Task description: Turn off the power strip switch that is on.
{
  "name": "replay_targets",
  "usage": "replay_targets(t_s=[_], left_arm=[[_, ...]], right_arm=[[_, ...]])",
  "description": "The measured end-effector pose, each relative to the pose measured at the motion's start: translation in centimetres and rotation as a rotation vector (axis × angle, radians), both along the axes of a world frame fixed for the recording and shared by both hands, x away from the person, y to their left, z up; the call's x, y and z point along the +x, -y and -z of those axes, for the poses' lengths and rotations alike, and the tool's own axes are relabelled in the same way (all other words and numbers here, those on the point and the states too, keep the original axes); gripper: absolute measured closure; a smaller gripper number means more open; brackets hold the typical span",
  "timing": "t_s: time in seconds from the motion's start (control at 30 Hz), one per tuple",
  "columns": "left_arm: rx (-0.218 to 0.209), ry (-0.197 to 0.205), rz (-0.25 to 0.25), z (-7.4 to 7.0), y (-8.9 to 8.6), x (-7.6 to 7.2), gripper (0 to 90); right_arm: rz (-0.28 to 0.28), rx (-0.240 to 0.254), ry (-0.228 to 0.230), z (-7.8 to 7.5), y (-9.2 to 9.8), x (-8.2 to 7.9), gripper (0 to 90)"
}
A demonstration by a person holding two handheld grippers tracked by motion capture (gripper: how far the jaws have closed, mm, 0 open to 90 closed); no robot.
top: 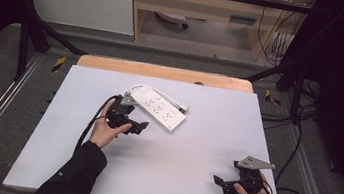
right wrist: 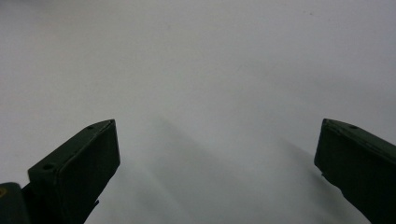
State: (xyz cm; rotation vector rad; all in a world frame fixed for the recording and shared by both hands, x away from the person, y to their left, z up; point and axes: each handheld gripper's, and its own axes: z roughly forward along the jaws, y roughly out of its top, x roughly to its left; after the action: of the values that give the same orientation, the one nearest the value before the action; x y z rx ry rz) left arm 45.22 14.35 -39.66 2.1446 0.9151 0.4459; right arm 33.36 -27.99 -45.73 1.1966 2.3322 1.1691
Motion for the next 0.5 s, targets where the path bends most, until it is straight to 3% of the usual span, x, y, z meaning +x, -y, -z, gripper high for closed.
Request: replay_targets(t_s=[0.5], left_arm=[[0.005,-0.001,-0.012,0.3,0.8,1.1,25.3]], right_arm=[[0.000,0.000,0.001,0.0,0.0,0.0,0.7]])
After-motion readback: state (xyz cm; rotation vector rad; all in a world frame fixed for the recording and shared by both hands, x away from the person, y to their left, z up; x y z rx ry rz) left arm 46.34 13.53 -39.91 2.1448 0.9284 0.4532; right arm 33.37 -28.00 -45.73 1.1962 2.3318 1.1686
